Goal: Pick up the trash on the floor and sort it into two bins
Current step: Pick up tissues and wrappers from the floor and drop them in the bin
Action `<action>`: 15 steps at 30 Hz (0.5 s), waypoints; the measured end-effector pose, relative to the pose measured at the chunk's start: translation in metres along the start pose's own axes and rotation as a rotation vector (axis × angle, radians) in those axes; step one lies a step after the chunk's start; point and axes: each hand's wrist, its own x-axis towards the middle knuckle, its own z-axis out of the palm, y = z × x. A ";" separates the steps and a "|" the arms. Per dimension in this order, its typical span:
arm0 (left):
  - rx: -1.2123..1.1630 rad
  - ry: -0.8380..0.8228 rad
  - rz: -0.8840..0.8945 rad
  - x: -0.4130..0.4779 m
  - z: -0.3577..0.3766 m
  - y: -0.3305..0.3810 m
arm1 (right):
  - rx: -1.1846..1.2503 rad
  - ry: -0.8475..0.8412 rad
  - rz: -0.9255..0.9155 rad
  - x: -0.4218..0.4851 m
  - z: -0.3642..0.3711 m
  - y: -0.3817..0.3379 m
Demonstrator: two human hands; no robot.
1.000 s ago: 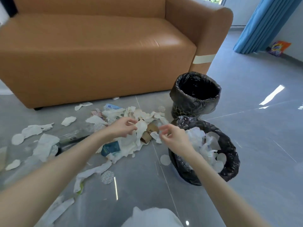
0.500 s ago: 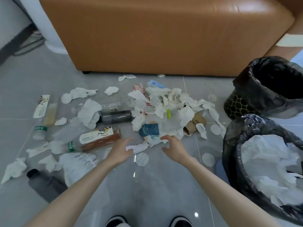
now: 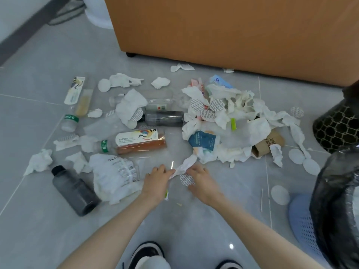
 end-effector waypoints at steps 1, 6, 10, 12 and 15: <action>-0.009 0.013 -0.004 -0.001 0.004 0.000 | -0.048 0.010 0.006 -0.001 0.003 -0.001; -0.225 0.091 -0.022 -0.005 0.014 -0.003 | -0.156 0.032 0.029 -0.008 0.009 -0.002; -0.441 0.191 -0.059 -0.009 0.007 -0.011 | -0.161 -0.016 0.023 -0.009 0.009 -0.002; -0.549 0.257 -0.093 -0.013 -0.003 -0.015 | -0.170 -0.043 0.014 -0.010 0.011 -0.003; -0.657 0.368 -0.127 -0.023 -0.020 -0.024 | -0.150 -0.055 0.009 -0.013 0.010 -0.006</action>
